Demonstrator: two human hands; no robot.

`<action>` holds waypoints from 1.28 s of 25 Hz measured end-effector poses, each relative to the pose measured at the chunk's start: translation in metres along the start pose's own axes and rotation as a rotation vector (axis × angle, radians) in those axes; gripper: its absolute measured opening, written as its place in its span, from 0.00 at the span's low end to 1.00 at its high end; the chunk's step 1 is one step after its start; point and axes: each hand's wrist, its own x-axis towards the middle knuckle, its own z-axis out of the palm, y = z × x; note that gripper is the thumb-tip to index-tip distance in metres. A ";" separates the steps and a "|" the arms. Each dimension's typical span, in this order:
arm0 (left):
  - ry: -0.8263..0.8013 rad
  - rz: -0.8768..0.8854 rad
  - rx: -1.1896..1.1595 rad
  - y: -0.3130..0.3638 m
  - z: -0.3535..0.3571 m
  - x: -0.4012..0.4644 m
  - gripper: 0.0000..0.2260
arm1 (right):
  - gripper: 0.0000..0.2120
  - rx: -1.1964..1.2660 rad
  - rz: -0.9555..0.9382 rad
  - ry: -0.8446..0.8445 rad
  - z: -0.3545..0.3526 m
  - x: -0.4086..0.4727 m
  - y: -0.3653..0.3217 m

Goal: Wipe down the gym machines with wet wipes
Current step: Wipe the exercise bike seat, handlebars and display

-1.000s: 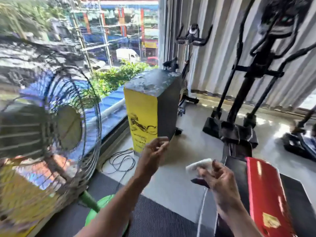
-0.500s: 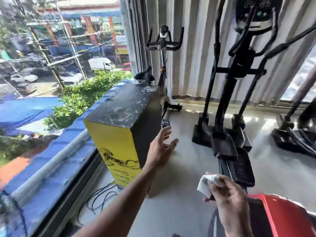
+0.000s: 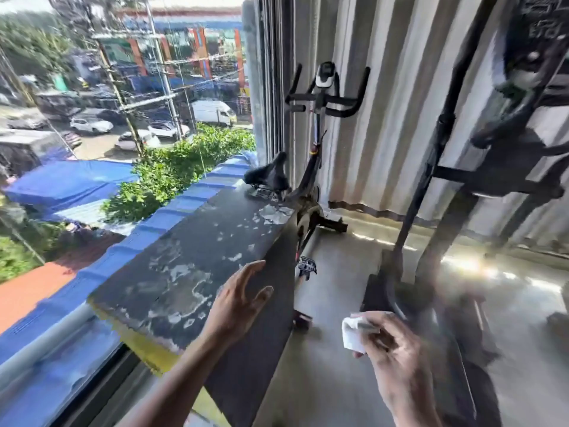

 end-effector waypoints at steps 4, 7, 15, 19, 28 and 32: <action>0.051 -0.026 0.074 -0.042 0.020 0.068 0.25 | 0.05 -0.070 -0.062 -0.098 0.030 0.080 0.026; 0.086 -0.122 0.082 -0.067 0.043 0.144 0.26 | 0.06 -0.066 -0.084 -0.169 0.041 0.167 0.043; 0.066 -0.206 0.173 -0.110 0.091 0.314 0.31 | 0.17 -0.247 -0.123 -0.366 0.082 0.364 0.102; 0.127 -0.298 0.248 -0.144 0.103 0.377 0.29 | 0.18 -0.265 -0.205 -0.519 0.125 0.454 0.123; 0.217 -0.437 0.387 -0.177 0.128 0.471 0.30 | 0.10 -0.331 -0.621 -0.752 0.276 0.654 0.190; 0.233 -0.459 0.378 -0.173 0.128 0.470 0.30 | 0.12 -0.403 -0.666 -0.917 0.300 0.645 0.194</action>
